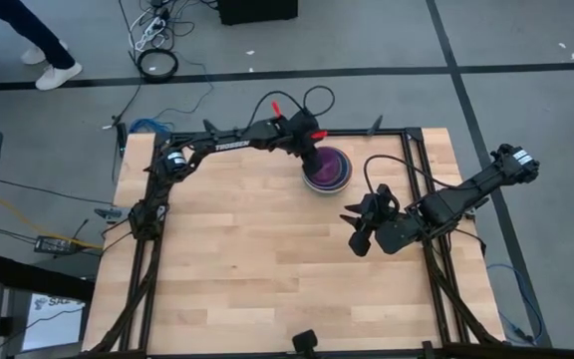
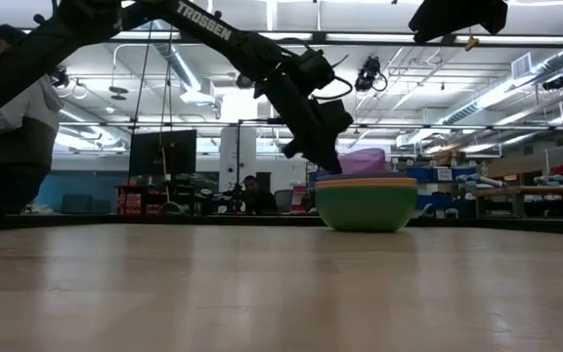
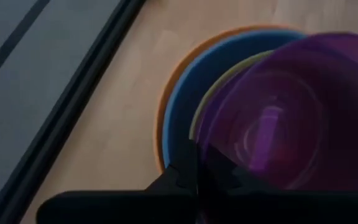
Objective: Nest bowls inside each other
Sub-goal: Stack the purple bowl into the yellow bowl, then return to Home Position
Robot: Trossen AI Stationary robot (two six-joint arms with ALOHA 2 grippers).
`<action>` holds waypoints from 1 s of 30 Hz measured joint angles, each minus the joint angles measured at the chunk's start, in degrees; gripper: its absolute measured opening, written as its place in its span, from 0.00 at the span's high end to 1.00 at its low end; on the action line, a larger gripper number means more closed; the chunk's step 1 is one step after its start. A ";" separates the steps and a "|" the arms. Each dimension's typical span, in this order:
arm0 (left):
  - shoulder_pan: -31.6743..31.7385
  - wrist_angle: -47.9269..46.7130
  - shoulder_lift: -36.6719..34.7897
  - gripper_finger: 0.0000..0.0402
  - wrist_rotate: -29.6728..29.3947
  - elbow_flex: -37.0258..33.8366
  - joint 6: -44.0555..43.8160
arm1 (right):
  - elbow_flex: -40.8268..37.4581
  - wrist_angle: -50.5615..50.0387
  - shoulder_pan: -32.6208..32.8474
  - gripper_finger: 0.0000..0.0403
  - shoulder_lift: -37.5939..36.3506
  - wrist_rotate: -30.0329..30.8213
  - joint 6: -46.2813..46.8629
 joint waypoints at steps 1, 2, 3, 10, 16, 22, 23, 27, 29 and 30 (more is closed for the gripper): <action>-0.06 0.35 0.00 0.97 -0.02 0.00 -0.46 | 0.00 0.04 0.00 0.72 0.00 0.00 0.02; -0.13 0.78 0.00 0.96 -0.05 0.00 -0.98 | 0.00 0.09 0.00 0.72 0.00 -0.02 0.00; -0.26 1.46 0.00 0.94 -0.06 0.05 -1.28 | 0.00 0.05 0.00 0.72 0.02 -0.04 0.00; -0.55 0.66 -0.05 0.78 -0.05 1.72 -4.98 | 0.00 0.02 0.00 0.72 0.02 -0.11 -0.02; -0.69 -1.35 0.00 0.70 -0.07 1.66 -6.07 | 0.00 0.01 0.00 0.72 0.01 -0.16 -0.02; -1.50 -2.10 -0.89 0.69 4.08 1.64 -5.19 | 0.00 -0.04 -0.01 0.72 0.01 2.02 -0.01; -1.59 -2.64 -1.54 0.69 5.61 1.63 -4.68 | 0.00 -0.11 -0.02 0.72 0.02 3.11 0.24; -2.42 -8.22 -5.92 0.69 9.10 1.57 -2.46 | 0.00 -2.79 -0.02 0.73 0.00 6.81 2.60; -2.97 -10.74 -9.20 0.69 9.17 1.57 -0.95 | 0.00 -5.36 -0.02 0.74 0.02 8.05 4.61; -3.24 -12.18 -11.08 0.69 9.16 1.56 -0.33 | 0.00 -6.61 -0.02 0.74 0.02 8.49 5.67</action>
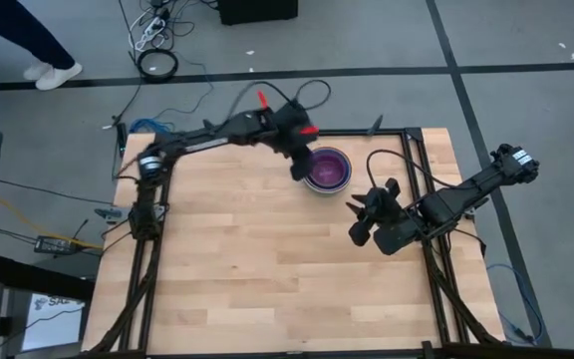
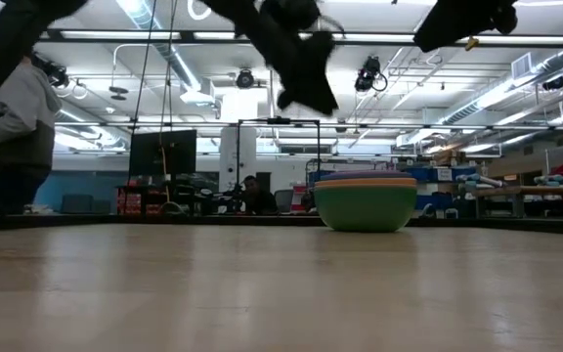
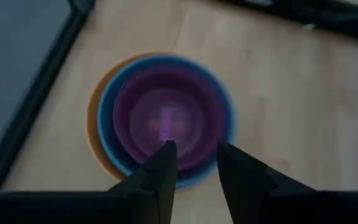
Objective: Nest bowls inside each other
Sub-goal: Return to Home Position
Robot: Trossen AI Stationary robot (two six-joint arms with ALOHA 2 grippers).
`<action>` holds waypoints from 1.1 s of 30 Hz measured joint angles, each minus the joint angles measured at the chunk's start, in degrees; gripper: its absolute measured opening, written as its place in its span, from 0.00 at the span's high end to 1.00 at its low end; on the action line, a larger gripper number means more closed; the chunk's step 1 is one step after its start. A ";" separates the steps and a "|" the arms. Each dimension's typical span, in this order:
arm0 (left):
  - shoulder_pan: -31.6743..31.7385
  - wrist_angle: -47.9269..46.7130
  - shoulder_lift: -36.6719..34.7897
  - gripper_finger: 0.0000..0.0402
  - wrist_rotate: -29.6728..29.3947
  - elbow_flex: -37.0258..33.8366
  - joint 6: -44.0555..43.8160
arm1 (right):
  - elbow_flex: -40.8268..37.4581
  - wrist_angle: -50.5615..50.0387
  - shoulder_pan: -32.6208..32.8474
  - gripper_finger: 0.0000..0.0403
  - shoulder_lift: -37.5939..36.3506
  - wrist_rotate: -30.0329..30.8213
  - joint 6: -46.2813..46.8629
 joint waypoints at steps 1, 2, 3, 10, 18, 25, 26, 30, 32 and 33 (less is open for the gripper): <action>-0.42 -1.03 -1.97 0.69 0.00 -0.01 0.70 | 0.00 -1.17 0.00 0.74 0.01 0.45 0.82; -0.77 -1.34 -4.26 0.69 -0.05 -0.01 1.11 | 0.00 -2.06 -0.01 0.74 0.01 0.57 1.00; -1.20 -2.04 -6.49 0.69 -0.05 -0.01 1.51 | 0.00 -2.30 -0.01 0.74 0.01 0.38 0.03; -6.43 -3.45 -25.19 0.69 -0.10 -0.01 2.33 | -0.02 9.98 1.74 0.74 0.01 -2.43 -15.40; -18.89 2.33 -46.57 0.69 -11.62 -8.74 1.87 | 1.22 45.31 -5.02 0.73 -1.02 -24.17 -54.31; -25.42 7.35 -64.41 0.69 -26.01 -27.57 -1.69 | 12.76 34.88 -15.49 0.73 -5.39 -40.87 -60.33; -25.94 8.54 -66.75 0.69 -25.97 -30.65 -2.47 | 14.11 32.13 -16.34 0.73 -6.43 -40.86 -60.52; -26.83 14.27 -76.34 0.69 -27.41 -42.27 -3.90 | 15.87 25.64 -17.90 0.73 -12.81 -41.56 -61.46; -26.91 16.26 -80.94 0.69 -29.15 -46.45 -3.92 | 15.32 24.47 -17.76 0.73 -16.82 -41.66 -61.48; -26.91 16.68 -83.16 0.69 -30.25 -48.27 -3.94 | 14.63 24.17 -17.59 0.73 -18.73 -41.83 -61.48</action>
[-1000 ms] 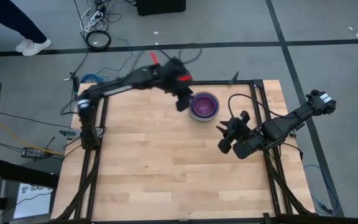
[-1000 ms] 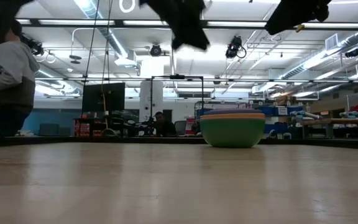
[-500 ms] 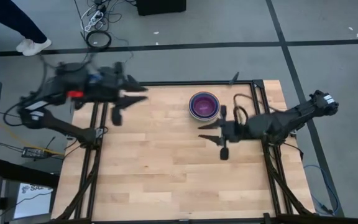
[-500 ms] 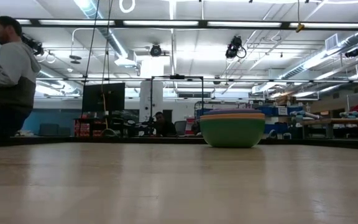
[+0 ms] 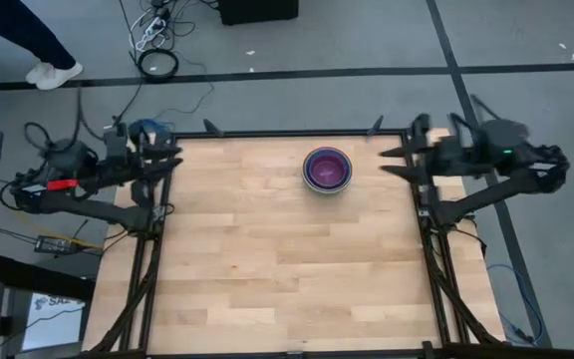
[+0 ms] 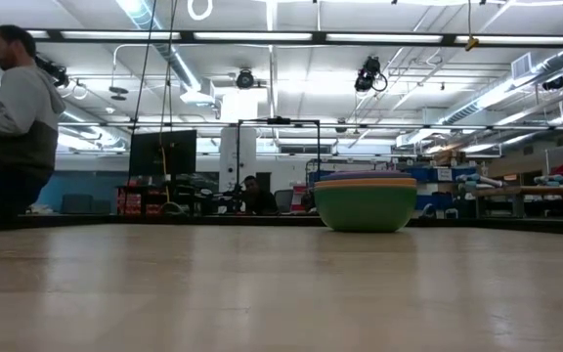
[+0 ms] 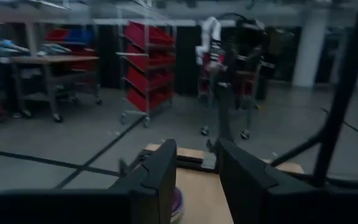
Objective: Nest bowls inside each other
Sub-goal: Return to Home Position
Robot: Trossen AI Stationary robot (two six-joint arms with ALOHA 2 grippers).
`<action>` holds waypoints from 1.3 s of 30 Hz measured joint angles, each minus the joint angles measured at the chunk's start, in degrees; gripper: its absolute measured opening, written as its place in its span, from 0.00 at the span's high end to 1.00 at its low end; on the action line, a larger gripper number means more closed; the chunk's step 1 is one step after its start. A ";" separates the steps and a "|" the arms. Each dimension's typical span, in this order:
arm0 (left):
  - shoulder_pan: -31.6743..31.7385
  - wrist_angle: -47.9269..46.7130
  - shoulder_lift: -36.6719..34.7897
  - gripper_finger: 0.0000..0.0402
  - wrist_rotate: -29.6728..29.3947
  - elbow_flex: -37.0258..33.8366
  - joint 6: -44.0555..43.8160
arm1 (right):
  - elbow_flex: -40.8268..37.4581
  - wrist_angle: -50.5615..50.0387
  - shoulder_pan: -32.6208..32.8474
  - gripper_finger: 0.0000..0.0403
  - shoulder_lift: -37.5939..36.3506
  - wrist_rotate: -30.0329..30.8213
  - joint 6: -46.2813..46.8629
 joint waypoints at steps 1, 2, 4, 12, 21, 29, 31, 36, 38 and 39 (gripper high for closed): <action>0.00 -0.03 -2.12 0.69 -0.95 -1.61 -0.02 | -1.08 -0.22 0.14 0.73 -2.09 -0.42 -0.04; 0.00 0.08 -4.09 0.69 -1.90 -2.93 -0.09 | -2.19 -0.22 0.26 0.73 -3.92 -0.64 -0.21; 0.00 0.33 -7.77 0.69 -2.95 -5.77 -0.01 | -4.94 0.06 0.33 0.73 -7.22 -1.02 -0.14; 0.02 1.80 -18.50 0.69 -7.73 -16.57 4.40 | -24.95 14.04 -1.25 0.73 -18.16 -1.10 1.12; 0.02 14.50 -25.25 0.72 -10.87 -35.65 7.77 | -43.11 30.81 -9.85 0.73 -23.08 -7.85 8.23; 0.00 19.28 -32.09 0.80 -7.52 -45.98 7.33 | -52.88 35.03 -16.10 0.73 -22.62 -12.58 10.62; 0.00 19.59 -31.99 0.81 -7.33 -47.53 6.10 | -55.73 39.49 -16.40 0.73 -22.66 -13.53 10.70; 0.00 20.92 -32.01 0.81 -7.23 -52.17 3.08 | -63.01 48.38 -16.18 0.73 -23.22 -13.68 12.74; 0.00 22.67 -31.97 0.81 -6.71 -53.95 2.09 | -65.55 50.40 -16.18 0.73 -23.64 -13.68 14.45; 0.00 23.49 -32.01 0.81 -6.63 -54.90 1.84 | -66.73 51.14 -16.18 0.73 -24.04 -13.66 15.20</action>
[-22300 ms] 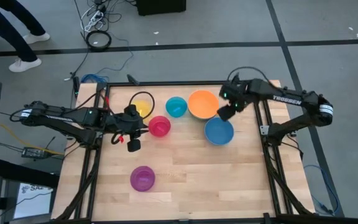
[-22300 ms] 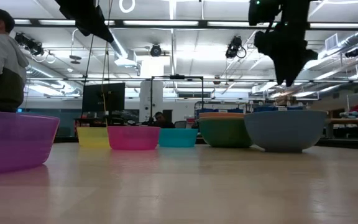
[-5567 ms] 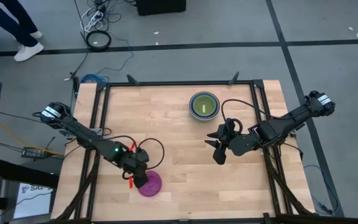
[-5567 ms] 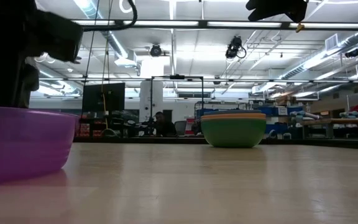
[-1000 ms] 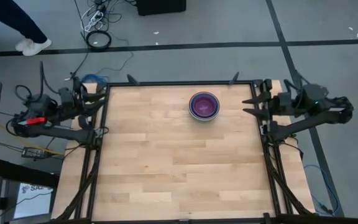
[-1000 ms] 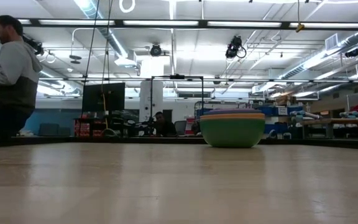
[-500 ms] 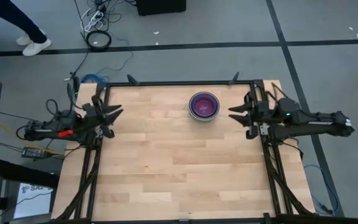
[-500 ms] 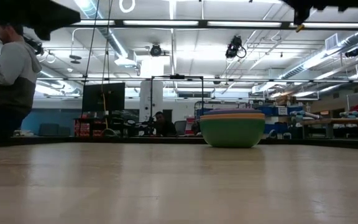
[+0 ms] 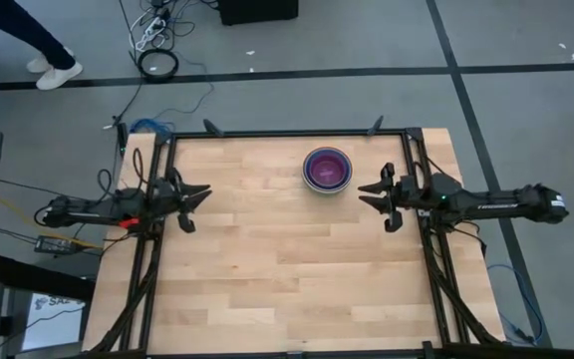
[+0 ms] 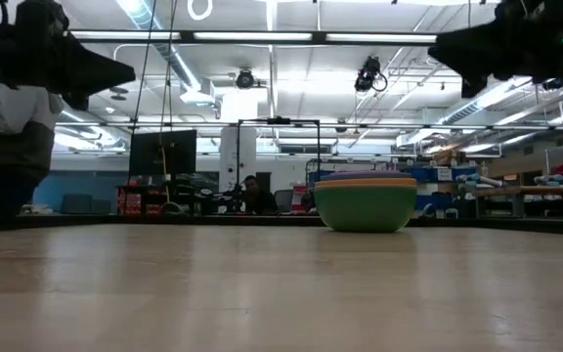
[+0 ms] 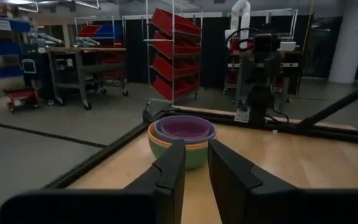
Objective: Nest bowls inside each other
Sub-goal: Return to Home Position
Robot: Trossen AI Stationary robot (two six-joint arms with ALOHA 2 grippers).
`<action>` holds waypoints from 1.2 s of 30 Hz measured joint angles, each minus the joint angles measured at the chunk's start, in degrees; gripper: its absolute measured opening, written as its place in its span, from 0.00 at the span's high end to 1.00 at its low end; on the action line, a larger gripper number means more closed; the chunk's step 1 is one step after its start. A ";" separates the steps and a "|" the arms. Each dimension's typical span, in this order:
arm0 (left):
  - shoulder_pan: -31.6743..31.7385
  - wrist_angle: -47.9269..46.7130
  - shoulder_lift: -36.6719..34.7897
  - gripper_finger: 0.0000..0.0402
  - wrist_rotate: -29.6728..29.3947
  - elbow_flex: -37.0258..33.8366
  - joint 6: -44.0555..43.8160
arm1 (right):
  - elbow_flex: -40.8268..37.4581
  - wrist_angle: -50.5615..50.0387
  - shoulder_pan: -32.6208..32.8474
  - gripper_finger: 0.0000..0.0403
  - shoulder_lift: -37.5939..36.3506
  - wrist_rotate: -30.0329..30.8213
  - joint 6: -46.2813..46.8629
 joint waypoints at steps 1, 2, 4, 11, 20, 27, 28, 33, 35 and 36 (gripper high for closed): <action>0.00 1.09 0.02 0.81 0.18 -0.92 -0.11 | -1.18 0.30 0.00 0.73 -0.25 -0.02 0.54; 0.00 2.45 0.02 0.81 0.34 -1.94 -0.26 | -2.13 0.84 0.00 0.73 -0.49 -0.01 1.03; 0.00 5.96 0.00 0.81 0.84 -4.54 -0.52 | -4.36 2.04 0.00 0.73 -1.52 0.00 2.06; -0.04 4.94 0.31 0.81 2.26 -6.06 -2.85 | -6.98 -0.14 0.00 0.73 -3.82 0.17 2.01; 0.00 4.88 0.28 0.81 2.02 -6.06 -1.61 | -7.00 -6.81 0.04 0.73 -3.32 0.17 1.44; 0.00 4.86 0.28 0.81 1.81 -6.06 -2.80 | -7.03 -6.65 0.10 0.73 -3.40 -0.20 6.28; 0.00 4.83 0.28 0.81 1.87 -6.06 -4.09 | -7.03 -6.02 0.11 0.73 -3.39 -1.85 6.06; 0.06 4.86 0.28 0.81 2.25 -6.08 -4.32 | -7.03 -3.10 0.00 0.74 -5.26 -11.74 -0.49; 0.07 4.79 0.28 0.81 2.36 -6.08 -3.33 | -7.04 -5.73 -0.10 0.74 -6.58 -11.76 -3.16; 0.07 4.75 0.42 0.81 2.80 -6.08 -2.30 | -7.05 -8.05 -0.09 0.74 -7.05 -11.79 -4.84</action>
